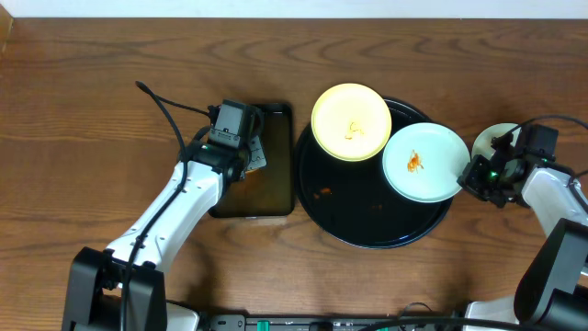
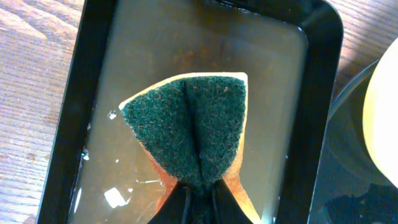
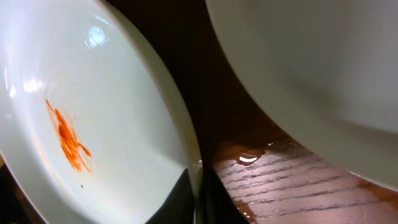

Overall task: Clean dirty plates on tray and stack at the side
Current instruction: 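Grasp the other pale green plate rim with right gripper, pull it forward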

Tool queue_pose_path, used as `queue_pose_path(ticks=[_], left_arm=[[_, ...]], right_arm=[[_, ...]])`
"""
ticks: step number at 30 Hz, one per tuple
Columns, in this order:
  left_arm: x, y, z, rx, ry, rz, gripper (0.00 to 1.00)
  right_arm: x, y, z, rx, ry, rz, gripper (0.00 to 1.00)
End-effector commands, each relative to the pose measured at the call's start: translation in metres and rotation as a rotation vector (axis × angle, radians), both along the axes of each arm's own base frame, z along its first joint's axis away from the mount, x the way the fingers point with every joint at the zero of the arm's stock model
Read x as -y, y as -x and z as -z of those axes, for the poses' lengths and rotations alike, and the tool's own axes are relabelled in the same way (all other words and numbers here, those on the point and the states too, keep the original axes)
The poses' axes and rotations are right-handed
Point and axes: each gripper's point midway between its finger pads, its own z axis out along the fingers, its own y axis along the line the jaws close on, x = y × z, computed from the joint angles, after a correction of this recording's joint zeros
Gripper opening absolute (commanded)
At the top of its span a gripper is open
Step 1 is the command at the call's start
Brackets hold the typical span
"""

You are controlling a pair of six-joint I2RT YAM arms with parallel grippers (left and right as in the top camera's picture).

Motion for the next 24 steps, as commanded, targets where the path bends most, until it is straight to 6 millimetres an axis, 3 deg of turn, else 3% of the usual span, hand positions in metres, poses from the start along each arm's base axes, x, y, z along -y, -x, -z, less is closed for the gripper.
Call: queue_pose_path(ticks=[1,8,11,16,24], left_arm=[[-0.003,0.000,-0.001,0.007,-0.012,-0.003,0.08],[-0.003,0.000,-0.001,0.007,-0.011,-0.003,0.08],[0.000,0.000,-0.001,0.006,-0.004,0.008,0.08],[0.029,0.002,-0.005,0.017,0.061,0.112,0.08],[0.080,0.010,-0.013,0.068,0.099,0.287,0.07]], right_arm=[[0.003,0.003,-0.001,-0.002,0.029,0.008,0.01],[-0.009,-0.002,-0.026,0.067,0.021,-0.023,0.01],[-0.024,-0.004,-0.038,0.100,0.030,-0.071,0.01],[-0.056,0.007,-0.033,0.044,0.029,-0.167,0.01],[-0.087,0.033,-0.014,-0.097,0.045,-0.270,0.01]])
